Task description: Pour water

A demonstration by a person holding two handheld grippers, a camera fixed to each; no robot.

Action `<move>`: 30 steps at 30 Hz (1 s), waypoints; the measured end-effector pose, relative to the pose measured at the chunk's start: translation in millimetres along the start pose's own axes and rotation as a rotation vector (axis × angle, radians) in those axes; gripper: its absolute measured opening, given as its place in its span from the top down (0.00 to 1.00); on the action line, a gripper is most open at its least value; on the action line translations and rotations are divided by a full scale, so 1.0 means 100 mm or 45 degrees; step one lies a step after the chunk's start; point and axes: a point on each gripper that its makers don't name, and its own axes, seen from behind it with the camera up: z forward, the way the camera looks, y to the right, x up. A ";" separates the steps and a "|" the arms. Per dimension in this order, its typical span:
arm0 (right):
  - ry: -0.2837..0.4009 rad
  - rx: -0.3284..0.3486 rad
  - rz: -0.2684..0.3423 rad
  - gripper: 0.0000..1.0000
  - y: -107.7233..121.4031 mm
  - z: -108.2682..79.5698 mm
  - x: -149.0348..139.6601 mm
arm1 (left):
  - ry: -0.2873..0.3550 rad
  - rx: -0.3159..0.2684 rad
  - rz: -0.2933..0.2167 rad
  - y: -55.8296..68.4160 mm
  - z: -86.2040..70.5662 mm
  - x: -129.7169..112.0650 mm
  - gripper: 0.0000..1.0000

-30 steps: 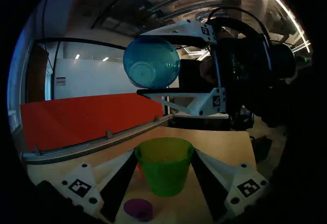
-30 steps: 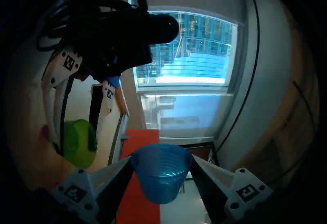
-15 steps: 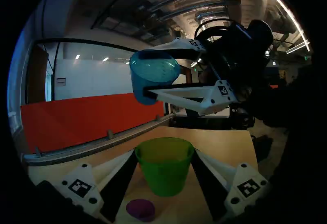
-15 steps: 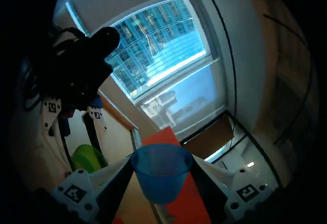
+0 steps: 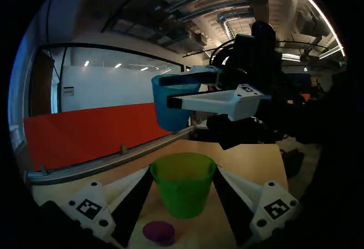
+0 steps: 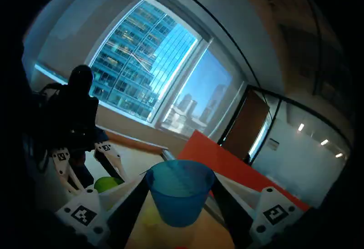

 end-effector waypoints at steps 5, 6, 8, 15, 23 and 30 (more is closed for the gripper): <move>0.002 0.023 0.165 0.08 -0.01 -0.02 -0.01 | -0.002 -0.002 0.002 0.00 0.00 0.00 0.12; 0.002 0.024 0.182 0.09 -0.01 -0.03 -0.01 | -0.002 -0.002 0.002 0.00 0.00 0.00 0.12; 0.000 0.024 0.215 0.08 0.00 -0.03 -0.03 | -0.001 -0.002 0.003 0.00 0.00 0.00 0.12; -0.016 0.044 0.302 0.08 -0.02 -0.06 -0.09 | -0.007 -0.018 -0.006 0.03 0.01 -0.01 0.12; -0.088 0.043 0.364 0.08 -0.03 -0.12 -0.37 | -0.041 -0.035 -0.003 0.06 0.04 -0.09 0.12; -0.133 0.027 0.422 0.08 0.02 -0.22 -0.60 | -0.079 -0.050 -0.001 0.09 0.06 -0.20 0.12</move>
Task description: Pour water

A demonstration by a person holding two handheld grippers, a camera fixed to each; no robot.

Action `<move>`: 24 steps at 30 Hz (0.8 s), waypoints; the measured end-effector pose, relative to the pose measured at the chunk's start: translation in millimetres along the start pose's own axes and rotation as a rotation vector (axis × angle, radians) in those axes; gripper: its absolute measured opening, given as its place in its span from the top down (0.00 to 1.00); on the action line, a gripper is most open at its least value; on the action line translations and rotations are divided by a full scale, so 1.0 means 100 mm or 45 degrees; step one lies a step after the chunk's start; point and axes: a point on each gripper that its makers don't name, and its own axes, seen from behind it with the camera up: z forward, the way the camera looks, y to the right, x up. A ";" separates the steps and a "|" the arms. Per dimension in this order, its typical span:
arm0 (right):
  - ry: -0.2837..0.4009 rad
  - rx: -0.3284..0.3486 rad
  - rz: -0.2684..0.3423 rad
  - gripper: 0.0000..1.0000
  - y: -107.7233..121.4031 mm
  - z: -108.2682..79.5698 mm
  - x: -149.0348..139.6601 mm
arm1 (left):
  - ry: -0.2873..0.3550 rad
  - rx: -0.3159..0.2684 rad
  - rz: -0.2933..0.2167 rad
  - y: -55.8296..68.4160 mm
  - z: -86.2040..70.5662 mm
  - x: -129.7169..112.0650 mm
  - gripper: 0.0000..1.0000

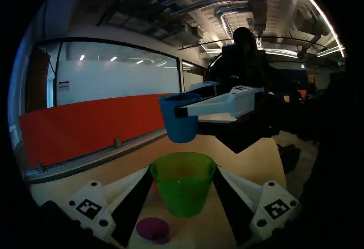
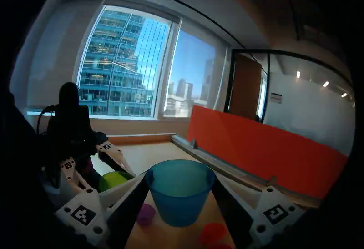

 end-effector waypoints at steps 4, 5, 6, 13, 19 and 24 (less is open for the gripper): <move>-0.022 0.008 0.038 0.07 0.04 -0.05 -0.11 | -0.032 -0.010 0.005 0.02 0.03 -0.08 0.12; -0.030 0.011 0.047 0.07 0.05 -0.06 -0.15 | -0.041 -0.011 0.007 0.02 0.04 -0.10 0.12; -0.038 0.011 0.052 0.07 0.06 -0.07 -0.18 | -0.049 -0.013 0.008 0.02 0.05 -0.13 0.12; -0.097 0.017 0.068 0.06 0.11 -0.14 -0.42 | -0.103 -0.031 0.005 0.06 0.09 -0.26 0.12; -0.150 0.043 0.084 0.06 0.12 -0.20 -0.64 | -0.165 -0.054 -0.003 0.10 0.13 -0.41 0.12; -0.210 0.065 0.076 0.06 0.11 -0.26 -0.87 | -0.228 -0.071 0.007 0.13 0.17 -0.55 0.12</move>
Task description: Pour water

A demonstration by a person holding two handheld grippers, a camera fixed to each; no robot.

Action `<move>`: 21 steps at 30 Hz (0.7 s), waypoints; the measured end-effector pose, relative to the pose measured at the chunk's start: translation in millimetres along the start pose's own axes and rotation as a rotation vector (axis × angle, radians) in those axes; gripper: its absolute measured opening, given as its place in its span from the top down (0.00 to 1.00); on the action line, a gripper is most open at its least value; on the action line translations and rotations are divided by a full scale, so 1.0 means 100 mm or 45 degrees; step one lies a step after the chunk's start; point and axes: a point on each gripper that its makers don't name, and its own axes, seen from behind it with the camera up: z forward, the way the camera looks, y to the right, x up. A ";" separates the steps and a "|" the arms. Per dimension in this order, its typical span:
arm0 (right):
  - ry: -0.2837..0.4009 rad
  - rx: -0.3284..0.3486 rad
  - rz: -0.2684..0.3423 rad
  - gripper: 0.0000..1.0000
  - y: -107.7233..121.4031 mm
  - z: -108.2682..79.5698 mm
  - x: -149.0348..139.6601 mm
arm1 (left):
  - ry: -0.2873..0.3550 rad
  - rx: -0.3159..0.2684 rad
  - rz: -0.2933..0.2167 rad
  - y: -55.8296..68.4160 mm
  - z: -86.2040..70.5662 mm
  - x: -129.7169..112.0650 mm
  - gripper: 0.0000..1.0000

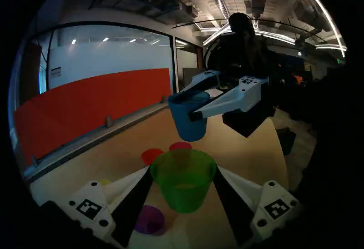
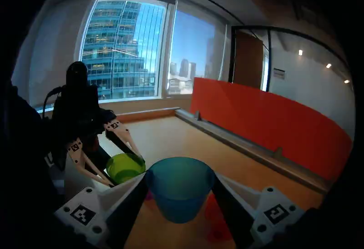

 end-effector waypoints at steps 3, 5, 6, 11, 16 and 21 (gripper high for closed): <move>-0.025 0.014 0.004 0.06 -0.01 -0.01 -0.11 | -0.032 -0.010 0.003 0.02 0.04 -0.07 0.12; -0.038 0.024 0.012 0.06 -0.01 -0.01 -0.17 | -0.052 -0.019 0.003 0.04 0.07 -0.11 0.12; -0.044 0.027 0.016 0.06 -0.01 -0.01 -0.19 | -0.061 -0.023 0.002 0.04 0.08 -0.13 0.12; -0.077 0.036 0.036 0.06 0.03 0.00 -0.35 | -0.109 -0.040 0.002 0.07 0.15 -0.24 0.12; -0.121 0.053 0.046 0.06 0.04 0.01 -0.55 | -0.163 -0.058 0.007 0.08 0.21 -0.37 0.12; -0.169 0.078 0.061 0.06 0.03 0.04 -0.75 | -0.210 -0.074 0.006 0.08 0.28 -0.48 0.11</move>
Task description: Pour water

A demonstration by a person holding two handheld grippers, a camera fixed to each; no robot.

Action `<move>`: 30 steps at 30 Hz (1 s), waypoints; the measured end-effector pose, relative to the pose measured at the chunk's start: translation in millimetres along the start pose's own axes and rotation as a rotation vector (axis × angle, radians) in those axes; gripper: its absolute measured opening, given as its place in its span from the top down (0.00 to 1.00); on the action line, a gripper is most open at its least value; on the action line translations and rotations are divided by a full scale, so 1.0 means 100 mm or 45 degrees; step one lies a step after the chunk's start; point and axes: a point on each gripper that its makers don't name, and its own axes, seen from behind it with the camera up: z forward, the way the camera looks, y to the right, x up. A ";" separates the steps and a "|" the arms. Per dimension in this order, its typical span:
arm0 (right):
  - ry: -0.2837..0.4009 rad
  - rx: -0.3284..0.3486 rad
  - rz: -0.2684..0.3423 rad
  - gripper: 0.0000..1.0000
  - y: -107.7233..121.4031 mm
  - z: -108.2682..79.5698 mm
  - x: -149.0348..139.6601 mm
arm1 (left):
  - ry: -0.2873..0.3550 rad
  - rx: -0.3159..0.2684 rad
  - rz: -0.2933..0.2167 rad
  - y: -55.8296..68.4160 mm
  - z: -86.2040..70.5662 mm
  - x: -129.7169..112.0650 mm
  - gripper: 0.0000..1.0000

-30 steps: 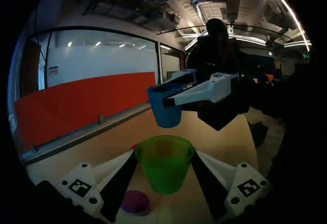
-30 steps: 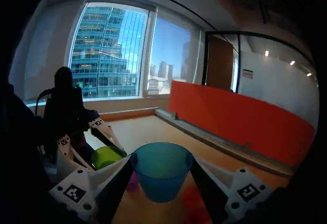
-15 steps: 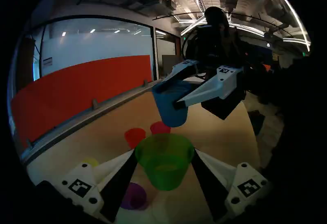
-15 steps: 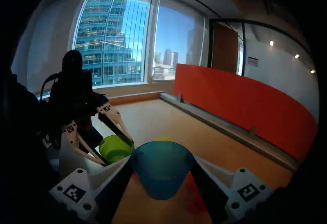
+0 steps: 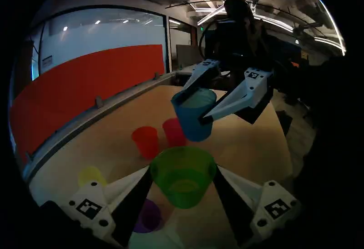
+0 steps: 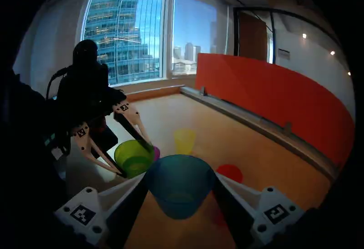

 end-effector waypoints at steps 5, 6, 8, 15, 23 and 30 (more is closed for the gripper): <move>-0.045 0.026 0.015 0.06 0.01 0.05 -0.17 | -0.041 -0.024 -0.008 0.01 0.09 -0.09 0.11; -0.052 0.029 0.016 0.06 0.01 0.05 -0.20 | -0.048 -0.027 -0.007 0.01 0.10 -0.10 0.11; -0.069 0.037 0.015 0.06 0.02 0.07 -0.25 | -0.063 -0.035 -0.006 0.01 0.14 -0.13 0.11; -0.116 0.056 0.015 0.06 0.03 0.10 -0.45 | -0.111 -0.058 -0.018 0.01 0.25 -0.25 0.11; -0.146 0.067 0.021 0.06 0.06 0.15 -0.62 | -0.162 -0.069 -0.008 0.00 0.35 -0.39 0.11; -0.161 0.077 0.032 0.06 0.08 0.18 -0.72 | -0.178 -0.076 -0.016 -0.01 0.45 -0.46 0.11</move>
